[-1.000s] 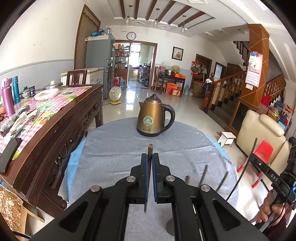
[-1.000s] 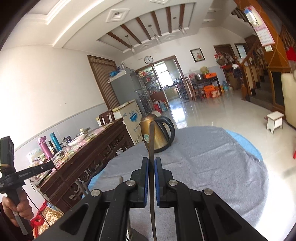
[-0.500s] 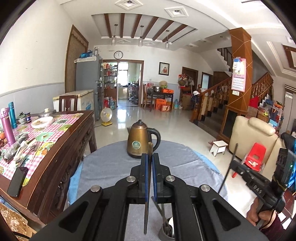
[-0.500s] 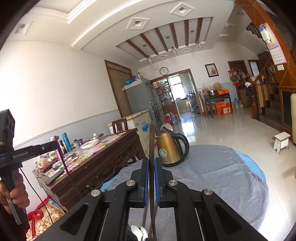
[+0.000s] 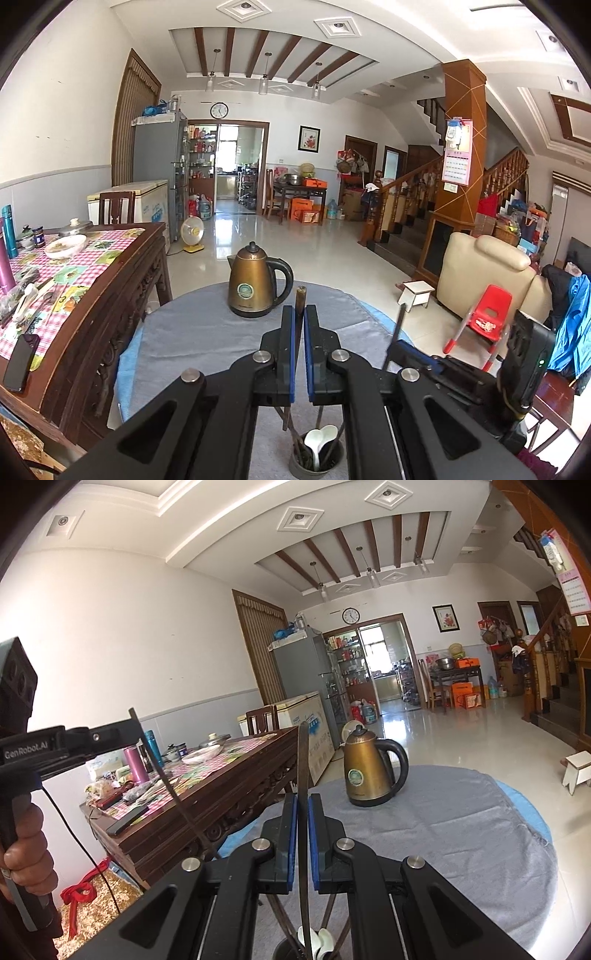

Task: Organize utensils
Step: 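Carry the chopstick over the grey cup with the left tool while the right tool carries its chopstick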

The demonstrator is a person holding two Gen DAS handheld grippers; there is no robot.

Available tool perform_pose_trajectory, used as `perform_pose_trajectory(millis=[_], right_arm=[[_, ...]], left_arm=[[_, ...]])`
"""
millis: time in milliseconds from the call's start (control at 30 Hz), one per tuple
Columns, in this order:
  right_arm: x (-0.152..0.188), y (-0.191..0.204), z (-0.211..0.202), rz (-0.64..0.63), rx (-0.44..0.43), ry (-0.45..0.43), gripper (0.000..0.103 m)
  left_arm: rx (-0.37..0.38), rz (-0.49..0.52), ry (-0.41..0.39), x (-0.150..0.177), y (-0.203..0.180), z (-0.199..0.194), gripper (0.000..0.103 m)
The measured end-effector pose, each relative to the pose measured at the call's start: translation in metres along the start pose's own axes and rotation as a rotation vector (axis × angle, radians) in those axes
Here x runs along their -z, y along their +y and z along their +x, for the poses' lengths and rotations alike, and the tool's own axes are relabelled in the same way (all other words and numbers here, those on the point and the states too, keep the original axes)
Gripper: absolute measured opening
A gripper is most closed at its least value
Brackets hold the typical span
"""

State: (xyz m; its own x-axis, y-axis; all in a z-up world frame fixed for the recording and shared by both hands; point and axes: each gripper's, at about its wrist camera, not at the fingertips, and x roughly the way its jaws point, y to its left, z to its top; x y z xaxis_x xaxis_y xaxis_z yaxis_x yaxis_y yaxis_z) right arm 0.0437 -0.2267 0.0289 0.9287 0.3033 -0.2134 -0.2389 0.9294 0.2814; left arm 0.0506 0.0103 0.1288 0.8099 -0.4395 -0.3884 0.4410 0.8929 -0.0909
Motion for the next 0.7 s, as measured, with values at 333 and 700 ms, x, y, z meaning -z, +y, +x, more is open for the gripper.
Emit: perform_pose_trajectory(millis=[333,700], right_arm=[[0.013,0.002,0.013,0.010,-0.009,0.034,0.007],[0.033,-0.008,0.030,0.036,0.016,0.078,0.007]], left_arm=[[0.034,-0.007,0.036,0.008,-0.013,0.013,0.004],[0.031,-0.079,0.139,0.043,0.018,0.047,0.004]])
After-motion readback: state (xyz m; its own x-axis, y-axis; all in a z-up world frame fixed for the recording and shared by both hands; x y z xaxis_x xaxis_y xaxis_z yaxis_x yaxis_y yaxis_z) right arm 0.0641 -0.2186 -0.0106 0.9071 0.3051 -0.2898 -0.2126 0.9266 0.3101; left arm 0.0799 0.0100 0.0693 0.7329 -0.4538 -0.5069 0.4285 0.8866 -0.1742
